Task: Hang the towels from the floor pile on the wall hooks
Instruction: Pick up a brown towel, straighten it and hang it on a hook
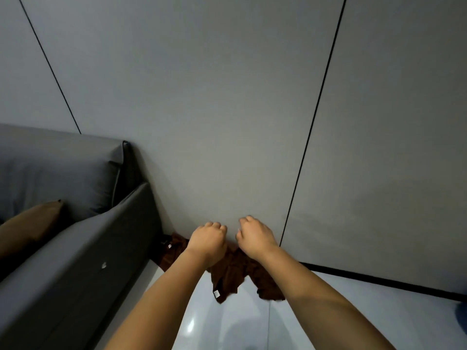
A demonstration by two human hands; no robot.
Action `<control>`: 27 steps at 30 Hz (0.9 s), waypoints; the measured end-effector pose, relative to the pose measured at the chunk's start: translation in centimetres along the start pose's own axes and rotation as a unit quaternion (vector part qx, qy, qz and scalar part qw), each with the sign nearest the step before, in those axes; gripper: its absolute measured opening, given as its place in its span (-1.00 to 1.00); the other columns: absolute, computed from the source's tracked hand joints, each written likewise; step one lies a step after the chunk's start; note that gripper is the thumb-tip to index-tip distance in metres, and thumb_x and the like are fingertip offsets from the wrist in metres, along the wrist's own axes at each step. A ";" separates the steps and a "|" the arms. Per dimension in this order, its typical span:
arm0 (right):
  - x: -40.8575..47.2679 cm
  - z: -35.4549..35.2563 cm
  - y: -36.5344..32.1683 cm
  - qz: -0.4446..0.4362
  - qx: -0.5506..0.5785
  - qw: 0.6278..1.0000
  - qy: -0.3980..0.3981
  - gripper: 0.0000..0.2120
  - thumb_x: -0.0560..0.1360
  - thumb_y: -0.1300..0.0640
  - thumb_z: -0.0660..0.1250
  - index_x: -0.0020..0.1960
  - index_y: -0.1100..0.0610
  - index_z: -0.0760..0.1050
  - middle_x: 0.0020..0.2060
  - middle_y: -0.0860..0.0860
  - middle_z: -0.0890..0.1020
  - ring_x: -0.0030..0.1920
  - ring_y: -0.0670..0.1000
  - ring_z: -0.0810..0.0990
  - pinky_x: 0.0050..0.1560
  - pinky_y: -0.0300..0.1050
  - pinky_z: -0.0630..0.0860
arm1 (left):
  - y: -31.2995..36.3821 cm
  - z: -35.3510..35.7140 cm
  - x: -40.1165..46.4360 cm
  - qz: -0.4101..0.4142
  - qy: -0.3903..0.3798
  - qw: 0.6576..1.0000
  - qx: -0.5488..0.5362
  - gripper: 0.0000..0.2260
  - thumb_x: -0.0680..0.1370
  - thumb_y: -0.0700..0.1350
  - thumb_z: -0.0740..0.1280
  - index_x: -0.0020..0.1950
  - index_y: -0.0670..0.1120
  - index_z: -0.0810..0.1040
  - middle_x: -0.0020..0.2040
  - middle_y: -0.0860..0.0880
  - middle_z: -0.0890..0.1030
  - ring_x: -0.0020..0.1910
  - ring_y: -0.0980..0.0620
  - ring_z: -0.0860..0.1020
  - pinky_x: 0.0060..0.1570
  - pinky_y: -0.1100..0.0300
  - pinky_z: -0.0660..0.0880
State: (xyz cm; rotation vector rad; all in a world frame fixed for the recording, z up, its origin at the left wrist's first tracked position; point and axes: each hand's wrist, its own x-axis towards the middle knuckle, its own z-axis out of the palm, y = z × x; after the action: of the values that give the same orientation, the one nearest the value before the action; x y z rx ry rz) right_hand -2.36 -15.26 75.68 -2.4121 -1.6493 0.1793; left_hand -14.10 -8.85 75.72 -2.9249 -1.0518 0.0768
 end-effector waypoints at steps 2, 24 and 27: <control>4.5 0.2 1.0 -0.006 0.005 1.000 -0.004 -0.73 0.57 0.12 0.12 0.20 0.20 0.40 0.18 0.12 0.47 0.19 0.13 0.46 0.11 -0.07 0.40 | -1.2 0.4 4.6 -0.007 -0.006 1.000 -0.010 -0.74 0.61 -0.11 0.08 0.22 -0.16 0.40 0.22 -0.12 0.47 0.23 -0.11 0.40 0.14 0.10 0.32; 25.7 44.9 18.6 -0.013 -0.059 0.995 0.078 -0.63 0.38 0.16 0.12 -0.03 0.30 0.61 -0.11 0.17 0.66 -0.09 0.13 0.67 -0.01 0.02 0.58 | -6.6 45.2 26.0 0.069 -0.089 0.992 -0.051 -0.53 0.30 -0.04 0.46 0.14 -0.22 0.56 0.09 -0.20 0.59 0.12 -0.15 0.56 0.15 0.12 0.47; 25.1 55.7 19.8 0.014 -0.042 0.997 0.061 -0.72 0.30 0.30 0.42 0.01 0.35 0.59 -0.09 0.24 0.65 -0.06 0.19 0.66 0.03 0.11 0.55 | -5.7 56.1 25.1 0.053 -0.132 0.988 -0.054 -0.54 0.60 -0.08 0.16 0.47 -0.16 0.18 0.45 -0.12 0.27 0.44 -0.11 0.20 0.44 0.14 0.08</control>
State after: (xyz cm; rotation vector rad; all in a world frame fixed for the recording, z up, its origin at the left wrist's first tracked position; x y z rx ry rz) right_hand 12.50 7.14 17.30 -2.4551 -1.5997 -0.0341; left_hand -1.63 12.30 19.12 -3.1328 -0.9533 0.4333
